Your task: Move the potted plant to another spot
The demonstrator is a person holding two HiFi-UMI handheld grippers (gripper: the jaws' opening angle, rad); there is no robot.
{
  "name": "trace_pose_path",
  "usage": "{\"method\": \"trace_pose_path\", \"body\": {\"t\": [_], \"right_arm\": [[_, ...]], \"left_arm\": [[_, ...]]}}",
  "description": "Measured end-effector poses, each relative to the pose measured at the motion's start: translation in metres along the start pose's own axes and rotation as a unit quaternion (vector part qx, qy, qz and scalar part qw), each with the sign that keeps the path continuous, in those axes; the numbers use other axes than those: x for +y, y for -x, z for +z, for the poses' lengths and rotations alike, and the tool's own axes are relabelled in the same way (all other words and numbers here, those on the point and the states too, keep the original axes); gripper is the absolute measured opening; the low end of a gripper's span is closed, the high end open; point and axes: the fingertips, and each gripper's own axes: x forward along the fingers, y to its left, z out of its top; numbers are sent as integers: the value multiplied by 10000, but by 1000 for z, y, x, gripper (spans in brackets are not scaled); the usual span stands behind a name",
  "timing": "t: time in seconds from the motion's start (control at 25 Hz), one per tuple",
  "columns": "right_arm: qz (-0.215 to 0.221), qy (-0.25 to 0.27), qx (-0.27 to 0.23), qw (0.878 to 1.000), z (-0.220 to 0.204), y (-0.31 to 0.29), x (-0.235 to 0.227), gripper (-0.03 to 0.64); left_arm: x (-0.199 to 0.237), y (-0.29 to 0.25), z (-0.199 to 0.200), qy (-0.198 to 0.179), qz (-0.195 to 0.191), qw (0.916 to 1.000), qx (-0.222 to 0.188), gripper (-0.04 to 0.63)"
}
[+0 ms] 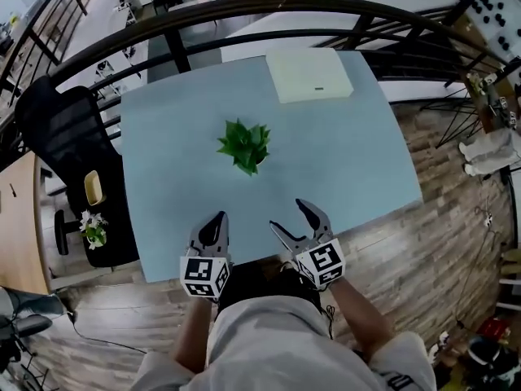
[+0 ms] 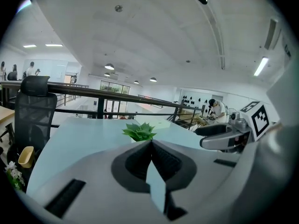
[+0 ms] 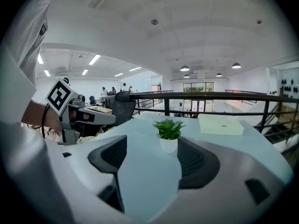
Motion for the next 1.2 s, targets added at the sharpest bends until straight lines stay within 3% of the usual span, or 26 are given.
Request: {"method": "trace_pose_path", "body": {"t": [0.44, 1.04, 1.2], "right_arm": [[-174, -132, 192, 9996, -19, -50, -3, 351], [-105, -226, 286, 9993, -46, -133, -33, 397], [-184, -191, 266, 9993, -48, -152, -39, 442]], "left_arm": [[35, -34, -27, 104, -170, 9990, 399, 12], [64, -85, -66, 227, 186, 9947, 987, 12], [68, -90, -70, 252, 292, 9933, 1093, 12]]}}
